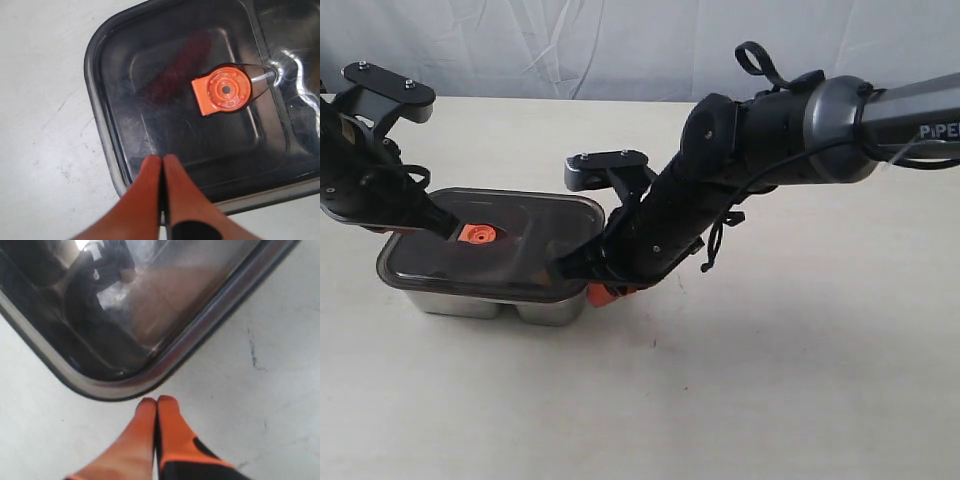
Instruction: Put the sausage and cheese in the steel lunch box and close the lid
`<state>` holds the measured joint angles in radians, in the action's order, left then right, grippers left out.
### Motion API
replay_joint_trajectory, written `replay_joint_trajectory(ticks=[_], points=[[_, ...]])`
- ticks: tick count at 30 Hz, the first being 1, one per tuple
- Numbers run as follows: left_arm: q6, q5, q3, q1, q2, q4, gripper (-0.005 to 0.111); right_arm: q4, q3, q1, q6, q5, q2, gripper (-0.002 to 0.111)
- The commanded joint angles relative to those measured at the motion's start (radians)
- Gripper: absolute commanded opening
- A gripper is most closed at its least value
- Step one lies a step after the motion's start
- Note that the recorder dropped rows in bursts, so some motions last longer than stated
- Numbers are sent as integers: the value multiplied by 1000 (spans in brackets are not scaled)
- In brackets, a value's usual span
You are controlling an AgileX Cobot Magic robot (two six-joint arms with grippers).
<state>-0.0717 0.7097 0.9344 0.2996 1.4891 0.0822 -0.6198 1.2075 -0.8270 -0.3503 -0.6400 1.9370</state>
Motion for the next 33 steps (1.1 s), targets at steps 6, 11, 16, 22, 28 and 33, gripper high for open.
replay_joint_trajectory(ticks=[6,11,16,22,28,33], points=[[0,24,5,-1,21,-8,0,566,48,2,456,-28,-85,-1],[0,87,5,-1,90,3,0,483,161,-12,397,-31,-75,-1],[11,226,41,-1,80,16,0,427,194,-28,343,-56,-47,-1],[-10,322,52,-1,59,-6,0,427,194,-30,341,-62,-21,-1],[-21,316,52,-1,161,-18,0,424,194,-30,341,-34,-21,-1],[-15,247,57,-1,170,-2,0,424,194,-30,341,-34,-21,-1]])
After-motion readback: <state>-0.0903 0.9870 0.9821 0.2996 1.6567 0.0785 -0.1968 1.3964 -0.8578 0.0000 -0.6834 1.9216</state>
